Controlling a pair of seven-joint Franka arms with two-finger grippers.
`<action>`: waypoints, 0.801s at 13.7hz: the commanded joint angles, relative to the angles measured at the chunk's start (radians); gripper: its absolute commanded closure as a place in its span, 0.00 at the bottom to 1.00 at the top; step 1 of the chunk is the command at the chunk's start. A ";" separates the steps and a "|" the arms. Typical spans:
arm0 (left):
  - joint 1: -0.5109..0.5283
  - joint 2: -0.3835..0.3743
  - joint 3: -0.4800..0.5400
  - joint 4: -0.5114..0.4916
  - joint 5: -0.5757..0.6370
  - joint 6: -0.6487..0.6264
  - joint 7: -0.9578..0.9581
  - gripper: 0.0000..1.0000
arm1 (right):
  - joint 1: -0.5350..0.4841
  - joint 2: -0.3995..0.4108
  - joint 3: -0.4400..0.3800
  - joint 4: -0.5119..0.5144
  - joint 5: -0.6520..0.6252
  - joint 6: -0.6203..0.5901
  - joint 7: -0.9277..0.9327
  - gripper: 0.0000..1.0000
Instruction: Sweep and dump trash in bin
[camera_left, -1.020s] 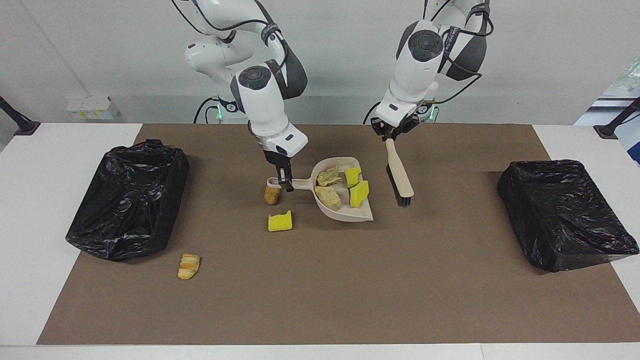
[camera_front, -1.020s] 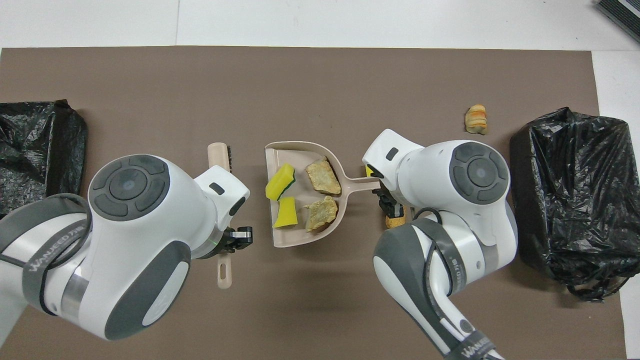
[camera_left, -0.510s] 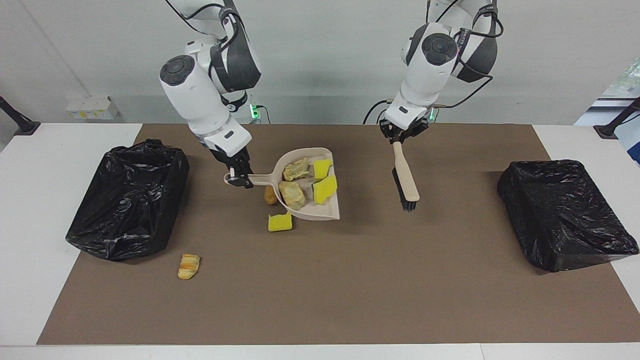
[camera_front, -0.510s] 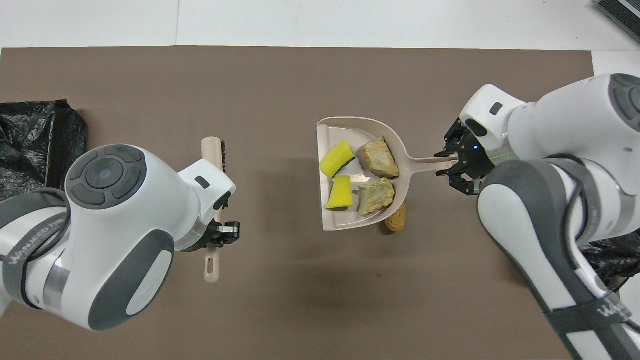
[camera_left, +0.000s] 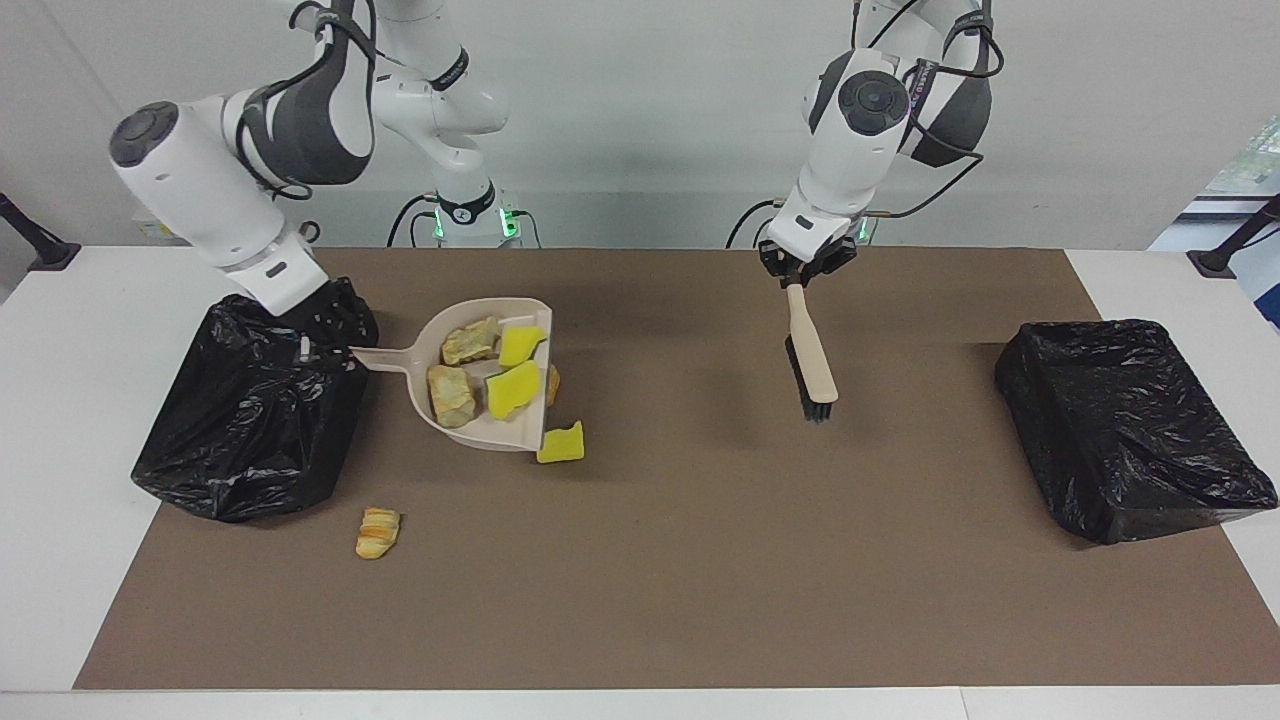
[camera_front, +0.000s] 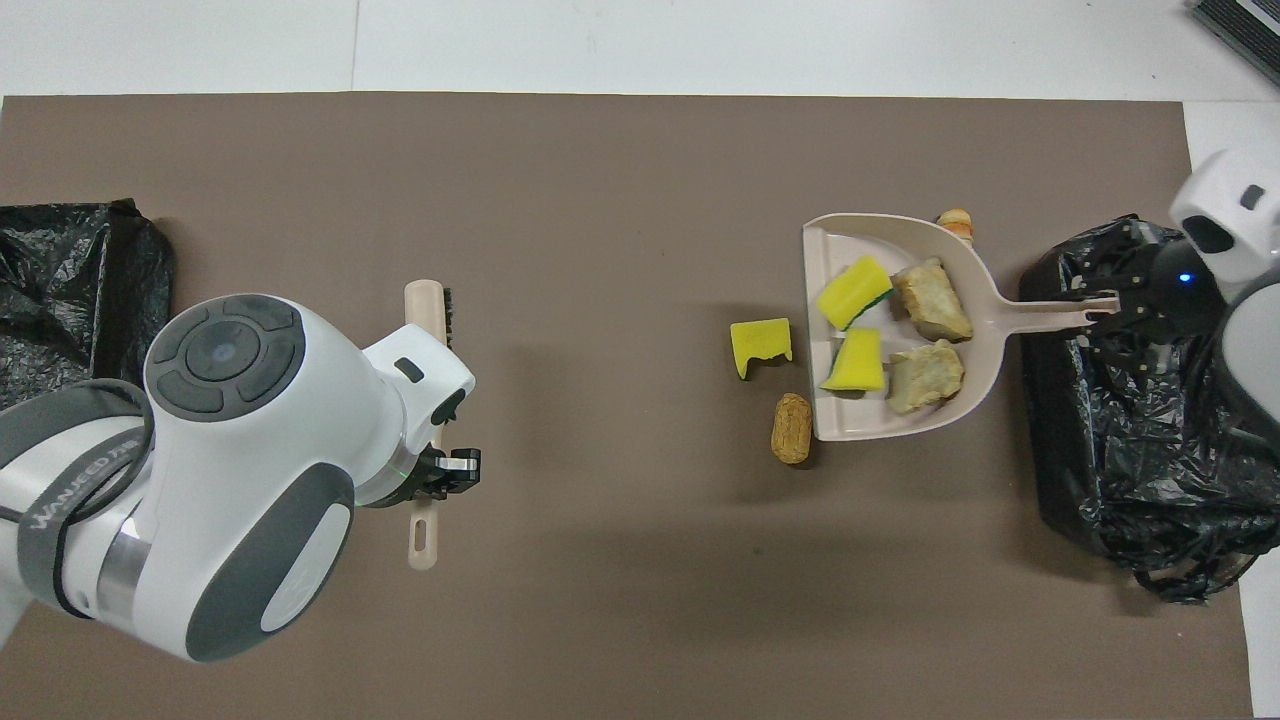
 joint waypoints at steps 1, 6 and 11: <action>0.007 -0.029 -0.007 -0.021 0.015 -0.007 0.014 1.00 | -0.119 0.000 0.011 0.019 0.015 -0.024 -0.132 1.00; -0.001 -0.029 -0.010 -0.021 0.015 0.003 0.014 1.00 | -0.313 -0.026 0.004 0.013 -0.089 -0.018 -0.275 1.00; -0.001 -0.029 -0.013 -0.021 0.015 0.003 0.018 1.00 | -0.448 -0.049 0.000 -0.002 -0.252 0.052 -0.309 1.00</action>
